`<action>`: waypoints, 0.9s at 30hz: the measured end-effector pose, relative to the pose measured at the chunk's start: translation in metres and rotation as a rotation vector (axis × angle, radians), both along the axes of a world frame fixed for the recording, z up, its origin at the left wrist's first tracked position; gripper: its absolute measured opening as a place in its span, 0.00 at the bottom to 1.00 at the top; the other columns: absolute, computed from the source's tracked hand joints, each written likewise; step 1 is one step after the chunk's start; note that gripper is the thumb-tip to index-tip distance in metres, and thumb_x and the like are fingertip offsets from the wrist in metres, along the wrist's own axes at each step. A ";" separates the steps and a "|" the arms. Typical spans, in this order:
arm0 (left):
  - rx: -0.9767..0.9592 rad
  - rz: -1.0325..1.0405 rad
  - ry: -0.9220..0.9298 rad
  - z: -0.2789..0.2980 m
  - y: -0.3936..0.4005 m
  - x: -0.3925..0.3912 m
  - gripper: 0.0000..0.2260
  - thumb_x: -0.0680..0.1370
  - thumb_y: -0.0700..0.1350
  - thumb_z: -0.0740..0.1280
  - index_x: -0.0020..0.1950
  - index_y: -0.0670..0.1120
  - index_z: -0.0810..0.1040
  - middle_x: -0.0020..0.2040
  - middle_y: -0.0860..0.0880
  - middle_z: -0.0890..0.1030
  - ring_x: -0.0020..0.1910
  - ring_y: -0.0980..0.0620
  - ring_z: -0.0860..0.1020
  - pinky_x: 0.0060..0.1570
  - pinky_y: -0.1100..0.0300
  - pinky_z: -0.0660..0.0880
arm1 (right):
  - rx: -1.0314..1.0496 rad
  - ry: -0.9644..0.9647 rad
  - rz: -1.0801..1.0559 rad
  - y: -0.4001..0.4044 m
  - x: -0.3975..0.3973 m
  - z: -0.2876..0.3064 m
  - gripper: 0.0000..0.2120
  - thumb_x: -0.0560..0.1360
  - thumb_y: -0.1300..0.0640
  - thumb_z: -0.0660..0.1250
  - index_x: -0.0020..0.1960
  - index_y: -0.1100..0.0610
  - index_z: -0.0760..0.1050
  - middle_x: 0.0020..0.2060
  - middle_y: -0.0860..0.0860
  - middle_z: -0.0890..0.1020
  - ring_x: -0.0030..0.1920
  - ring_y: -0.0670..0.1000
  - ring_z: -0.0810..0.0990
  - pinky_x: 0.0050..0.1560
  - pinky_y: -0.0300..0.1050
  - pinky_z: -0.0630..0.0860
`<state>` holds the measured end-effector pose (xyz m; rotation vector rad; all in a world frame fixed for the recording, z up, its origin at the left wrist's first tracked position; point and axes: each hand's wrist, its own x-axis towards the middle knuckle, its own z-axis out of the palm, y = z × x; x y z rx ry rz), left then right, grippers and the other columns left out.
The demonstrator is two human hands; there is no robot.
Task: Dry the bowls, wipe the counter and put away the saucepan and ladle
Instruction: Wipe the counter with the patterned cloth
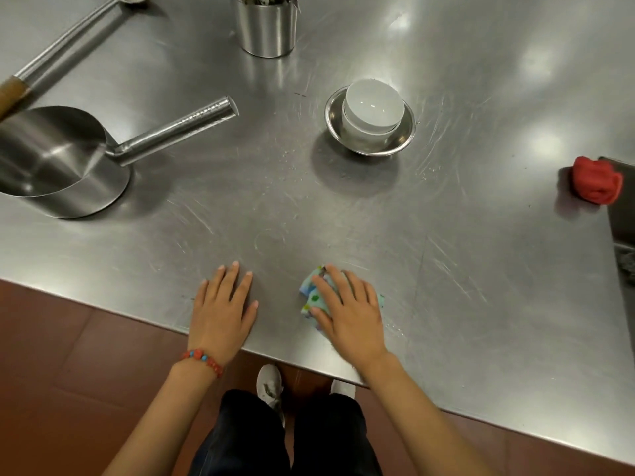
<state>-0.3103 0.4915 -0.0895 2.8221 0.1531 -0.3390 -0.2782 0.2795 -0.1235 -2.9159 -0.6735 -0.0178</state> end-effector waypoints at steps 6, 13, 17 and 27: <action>-0.015 -0.041 -0.025 -0.002 0.008 -0.004 0.27 0.73 0.52 0.50 0.63 0.38 0.74 0.65 0.35 0.73 0.64 0.33 0.70 0.59 0.37 0.68 | 0.058 0.060 -0.187 0.030 0.065 0.009 0.22 0.77 0.44 0.57 0.68 0.53 0.67 0.69 0.54 0.69 0.65 0.59 0.69 0.64 0.54 0.65; -0.023 0.034 -0.055 0.001 0.035 -0.014 0.25 0.73 0.50 0.53 0.60 0.36 0.76 0.63 0.33 0.75 0.61 0.31 0.72 0.55 0.34 0.70 | 0.000 0.013 -0.027 0.048 -0.025 0.000 0.22 0.77 0.40 0.51 0.67 0.48 0.66 0.68 0.51 0.71 0.65 0.56 0.72 0.65 0.53 0.68; -0.026 0.072 -0.039 -0.002 0.050 -0.018 0.26 0.73 0.51 0.52 0.61 0.36 0.76 0.63 0.33 0.74 0.62 0.31 0.72 0.57 0.35 0.69 | -0.019 -0.042 0.073 0.054 -0.023 -0.003 0.21 0.76 0.40 0.53 0.65 0.47 0.67 0.67 0.50 0.73 0.63 0.55 0.74 0.63 0.50 0.63; 0.003 0.054 -0.028 -0.004 0.051 -0.017 0.24 0.72 0.49 0.54 0.58 0.36 0.78 0.59 0.34 0.77 0.57 0.31 0.75 0.52 0.35 0.72 | 0.022 0.063 -0.092 0.126 0.127 0.002 0.23 0.78 0.43 0.53 0.70 0.51 0.63 0.71 0.52 0.65 0.67 0.57 0.65 0.65 0.53 0.59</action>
